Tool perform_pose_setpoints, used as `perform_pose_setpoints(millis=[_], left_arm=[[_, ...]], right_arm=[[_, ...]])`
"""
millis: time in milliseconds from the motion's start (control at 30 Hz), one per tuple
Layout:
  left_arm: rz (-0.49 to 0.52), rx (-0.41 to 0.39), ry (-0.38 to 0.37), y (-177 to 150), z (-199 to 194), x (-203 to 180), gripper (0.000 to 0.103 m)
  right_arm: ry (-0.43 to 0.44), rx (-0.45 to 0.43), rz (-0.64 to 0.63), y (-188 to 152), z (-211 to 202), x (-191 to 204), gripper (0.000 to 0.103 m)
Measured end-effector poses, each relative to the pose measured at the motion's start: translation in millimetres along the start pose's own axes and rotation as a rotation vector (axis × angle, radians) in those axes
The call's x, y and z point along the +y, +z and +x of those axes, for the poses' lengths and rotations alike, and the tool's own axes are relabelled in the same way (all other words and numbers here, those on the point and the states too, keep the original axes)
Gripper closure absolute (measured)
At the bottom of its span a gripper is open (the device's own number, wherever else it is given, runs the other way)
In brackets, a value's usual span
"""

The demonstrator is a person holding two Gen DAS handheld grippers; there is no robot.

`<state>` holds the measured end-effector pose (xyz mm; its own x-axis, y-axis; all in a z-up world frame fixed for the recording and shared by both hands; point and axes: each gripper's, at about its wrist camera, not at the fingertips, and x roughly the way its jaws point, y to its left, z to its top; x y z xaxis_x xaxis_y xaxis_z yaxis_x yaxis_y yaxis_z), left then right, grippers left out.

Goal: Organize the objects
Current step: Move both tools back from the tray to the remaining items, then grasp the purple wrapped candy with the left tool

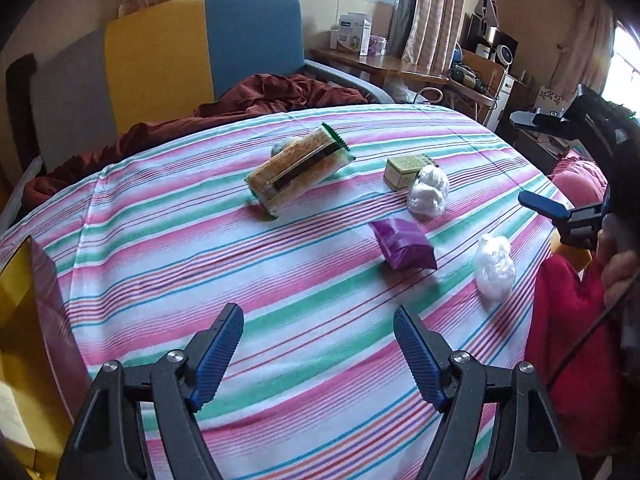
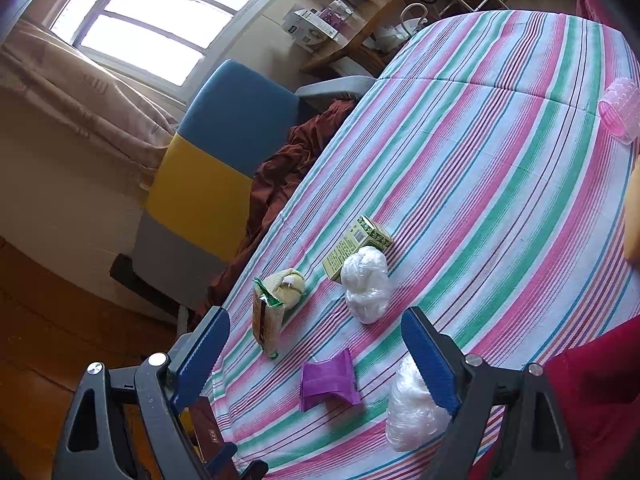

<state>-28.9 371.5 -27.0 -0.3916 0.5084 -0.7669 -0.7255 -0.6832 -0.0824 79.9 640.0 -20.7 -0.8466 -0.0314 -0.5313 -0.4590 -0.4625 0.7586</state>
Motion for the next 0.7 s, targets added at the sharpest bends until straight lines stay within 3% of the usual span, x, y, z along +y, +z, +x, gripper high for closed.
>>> perform_pose_setpoints(millis=[233,533,567,600,667,700], left_arm=[[0.016,0.021,-0.063,32.8,38.0,-29.4,0.023],[0.034,0.100,-0.059,52.3,98.7,-54.3,0.020],[0.021,0.111,-0.059,52.6,105.8,-53.1,0.023],[0.005,0.122,-0.062,51.3,111.5,-50.7,0.039],[0.018,0.069,-0.016,46.3,107.4,-47.8,0.061],[0.016,0.062,-0.035,43.1,105.0,-44.1,0.062]], right_arm=[[0.019,-0.001,0.003,-0.1,-0.3,-0.1,0.014],[0.038,0.012,-0.009,-0.5,1.5,2.3,0.014],[0.039,0.014,-0.010,-0.8,2.0,2.6,0.014],[0.038,0.014,-0.012,-1.0,2.0,2.9,0.014],[0.040,0.016,-0.012,-1.3,2.5,2.8,0.014],[0.040,0.019,-0.012,-1.3,3.1,2.9,0.014]])
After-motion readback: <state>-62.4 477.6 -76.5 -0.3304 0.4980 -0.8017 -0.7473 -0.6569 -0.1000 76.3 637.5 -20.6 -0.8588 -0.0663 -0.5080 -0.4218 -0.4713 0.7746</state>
